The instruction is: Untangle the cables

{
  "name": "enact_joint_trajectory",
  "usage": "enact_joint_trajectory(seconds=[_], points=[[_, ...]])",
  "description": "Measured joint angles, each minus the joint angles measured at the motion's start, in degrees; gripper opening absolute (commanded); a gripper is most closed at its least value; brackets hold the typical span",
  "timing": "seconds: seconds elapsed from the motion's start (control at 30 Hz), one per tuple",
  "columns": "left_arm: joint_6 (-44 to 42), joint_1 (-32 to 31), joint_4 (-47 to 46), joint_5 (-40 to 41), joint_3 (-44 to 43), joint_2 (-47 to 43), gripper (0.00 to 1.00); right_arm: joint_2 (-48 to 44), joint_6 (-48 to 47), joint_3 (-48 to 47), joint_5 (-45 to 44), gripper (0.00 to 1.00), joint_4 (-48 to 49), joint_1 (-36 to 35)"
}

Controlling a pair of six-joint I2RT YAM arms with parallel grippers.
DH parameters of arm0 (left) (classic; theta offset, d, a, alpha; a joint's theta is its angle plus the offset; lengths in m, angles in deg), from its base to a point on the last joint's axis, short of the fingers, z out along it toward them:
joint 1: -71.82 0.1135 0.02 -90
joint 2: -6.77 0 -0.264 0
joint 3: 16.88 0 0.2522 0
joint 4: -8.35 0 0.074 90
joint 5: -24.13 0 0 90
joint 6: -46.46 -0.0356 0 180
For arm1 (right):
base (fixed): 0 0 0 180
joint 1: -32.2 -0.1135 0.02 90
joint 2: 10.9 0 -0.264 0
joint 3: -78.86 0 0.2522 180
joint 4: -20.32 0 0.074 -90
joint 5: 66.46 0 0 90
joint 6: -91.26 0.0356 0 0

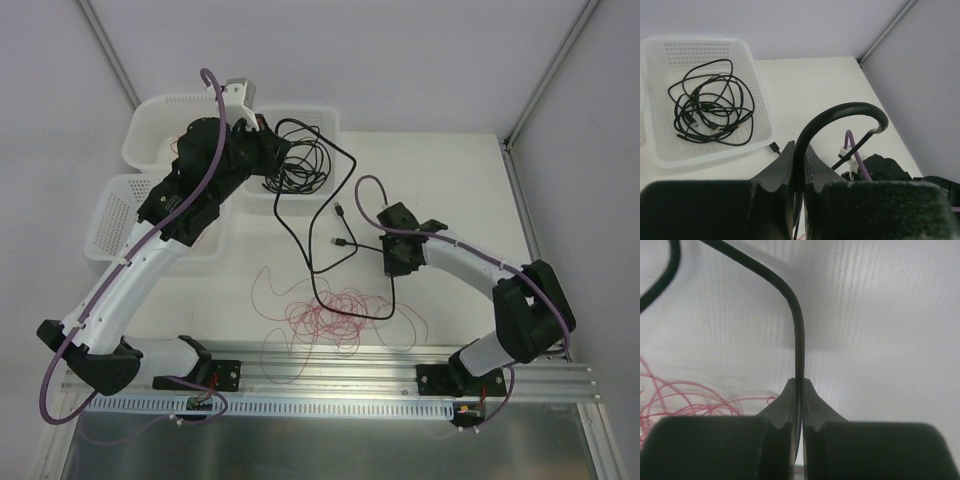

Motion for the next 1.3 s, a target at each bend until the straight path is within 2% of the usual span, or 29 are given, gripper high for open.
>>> enact_joint_trajectory(seconds=[0.1, 0.27, 0.5, 0.67, 0.83, 1.0, 1.3], points=[[0.1, 0.0, 0.3, -2.6, -3.0, 0.5, 0.0, -5.1, -1.7, -4.4, -1.2, 0.01, -5.2, 0.0], [0.6, 0.0, 0.0, -7.4, -14.2, 4.0, 0.0, -11.9, -5.0, -18.9, -1.7, 0.01, -9.5, 0.0], [-0.1, 0.0, -0.8, -8.7, -28.7, 9.9, 0.0, -13.6, -7.3, -31.9, 1.0, 0.01, -10.7, 1.8], [-2.0, 0.0, -1.2, -7.5, -34.5, 12.9, 0.0, -7.6, -7.8, -41.7, 4.2, 0.0, -10.3, 3.3], [-5.9, 0.7, -1.5, -2.9, -35.2, 15.5, 0.0, -0.7, -7.8, -49.3, 7.6, 0.01, -8.5, 3.8], [-9.5, 2.9, -2.1, 1.1, -34.7, 20.7, 0.0, 6.8, -7.5, -50.8, 11.3, 0.01, -1.6, 4.3], [-14.1, 7.8, -4.4, 5.9, -33.4, 33.9, 0.0, 27.1, -5.5, -55.2, 15.7, 0.01, 15.0, 4.6]])
